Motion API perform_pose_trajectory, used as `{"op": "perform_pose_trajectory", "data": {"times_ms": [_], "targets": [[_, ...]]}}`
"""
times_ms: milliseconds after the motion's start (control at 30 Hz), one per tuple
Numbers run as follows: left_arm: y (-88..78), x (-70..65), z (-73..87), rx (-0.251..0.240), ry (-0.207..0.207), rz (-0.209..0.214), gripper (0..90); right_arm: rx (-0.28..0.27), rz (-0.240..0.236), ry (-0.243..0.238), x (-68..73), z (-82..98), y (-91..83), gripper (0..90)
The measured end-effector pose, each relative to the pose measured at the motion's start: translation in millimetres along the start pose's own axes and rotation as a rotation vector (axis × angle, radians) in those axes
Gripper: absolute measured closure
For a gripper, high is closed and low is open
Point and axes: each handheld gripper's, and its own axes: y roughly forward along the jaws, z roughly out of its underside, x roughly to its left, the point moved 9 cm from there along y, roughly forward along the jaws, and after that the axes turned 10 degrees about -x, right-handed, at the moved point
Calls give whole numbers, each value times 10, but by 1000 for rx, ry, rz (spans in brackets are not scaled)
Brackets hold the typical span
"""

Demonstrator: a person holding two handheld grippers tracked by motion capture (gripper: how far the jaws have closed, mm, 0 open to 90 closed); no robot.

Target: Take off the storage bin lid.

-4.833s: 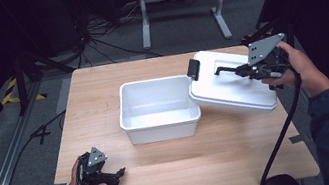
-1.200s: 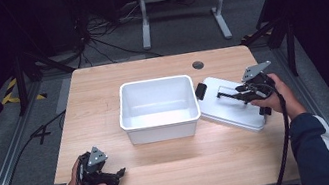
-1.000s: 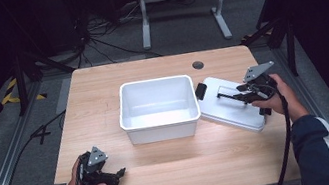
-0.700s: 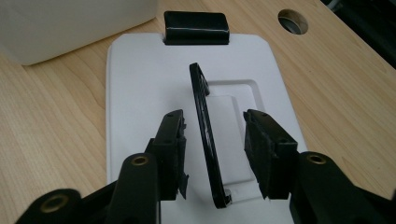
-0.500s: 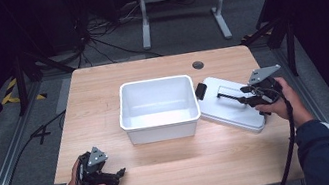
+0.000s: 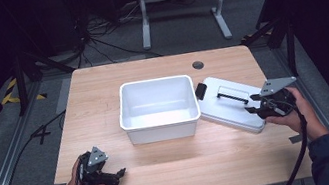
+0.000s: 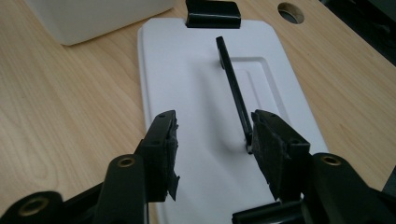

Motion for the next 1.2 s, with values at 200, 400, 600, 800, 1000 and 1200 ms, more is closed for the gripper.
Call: {"op": "perform_pose_trajectory", "data": {"times_ms": [200, 400, 600, 800, 1000, 1200], "targets": [[9, -4, -6, 3, 5, 7, 15, -16, 13, 14, 98, 175, -114, 468], [12, -5, -8, 3, 6, 8, 15, -45, 26, 43, 207, 451, -212, 425], [27, 8, -19, -1, 15, 4, 8, -62, 62, 123, 255, 713, -230, 379], [28, 2, -18, 1, 12, 9, 6, -61, 54, 227, 350, 994, -200, 317], [38, 4, -27, 0, 17, 15, 5, -67, 80, 306, 402, 1210, -123, 259], [45, 4, -31, -3, 17, 15, 5, -67, 86, 326, 425, 1249, -98, 234]]}}
